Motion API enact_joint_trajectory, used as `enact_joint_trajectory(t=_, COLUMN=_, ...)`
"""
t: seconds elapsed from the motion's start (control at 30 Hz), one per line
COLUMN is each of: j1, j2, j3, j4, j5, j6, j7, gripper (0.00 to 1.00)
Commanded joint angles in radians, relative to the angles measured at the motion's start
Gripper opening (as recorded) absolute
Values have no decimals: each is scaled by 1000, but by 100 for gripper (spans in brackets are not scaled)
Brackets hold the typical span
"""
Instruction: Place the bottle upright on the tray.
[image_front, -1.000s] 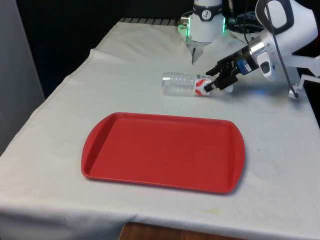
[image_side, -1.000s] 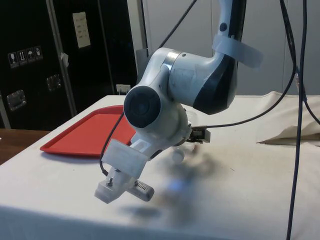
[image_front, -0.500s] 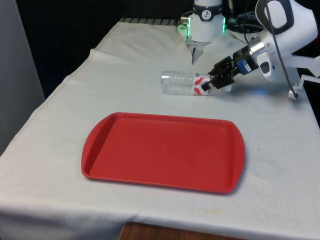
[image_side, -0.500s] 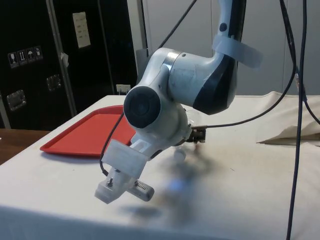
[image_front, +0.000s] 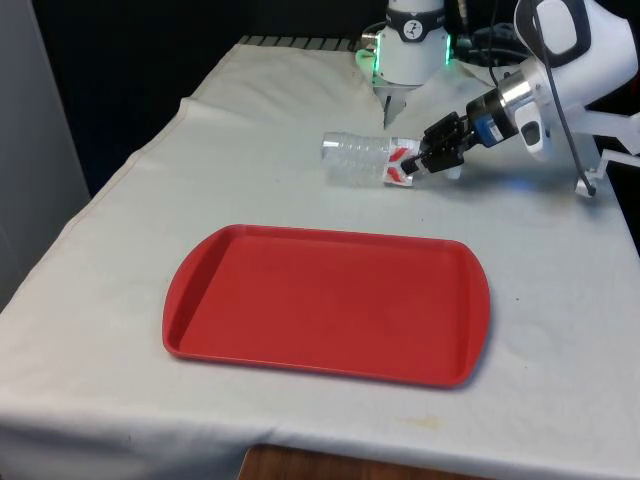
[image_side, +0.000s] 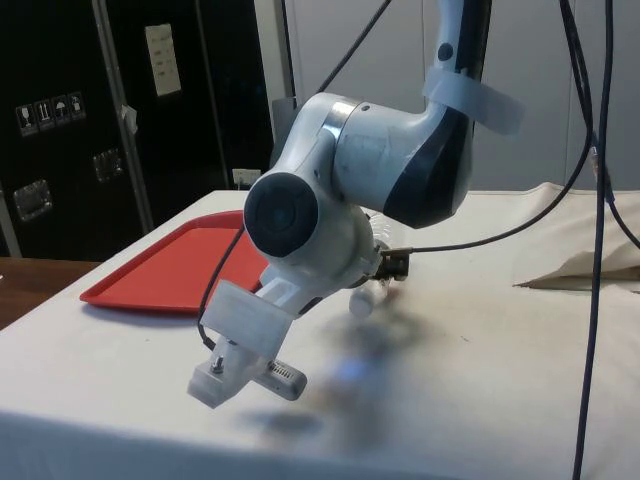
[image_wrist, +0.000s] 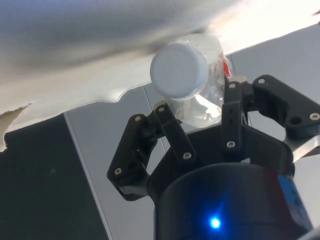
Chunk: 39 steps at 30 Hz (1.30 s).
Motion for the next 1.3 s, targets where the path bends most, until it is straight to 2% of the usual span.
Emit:
enact_joint_trajectory(t=0.0, j1=-1, j2=4, j3=0, j4=1, j5=-1, j6=5, j7=1, gripper=0)
enact_joint_trajectory(t=0.5, j1=0, j2=-10, j3=3, j4=1, j5=0, j6=-15, j7=-7, gripper=0)
enact_joint_trajectory(t=1.27, j1=-3, j2=-82, j3=21, j4=2, j5=19, j6=-78, j7=-75, gripper=0)
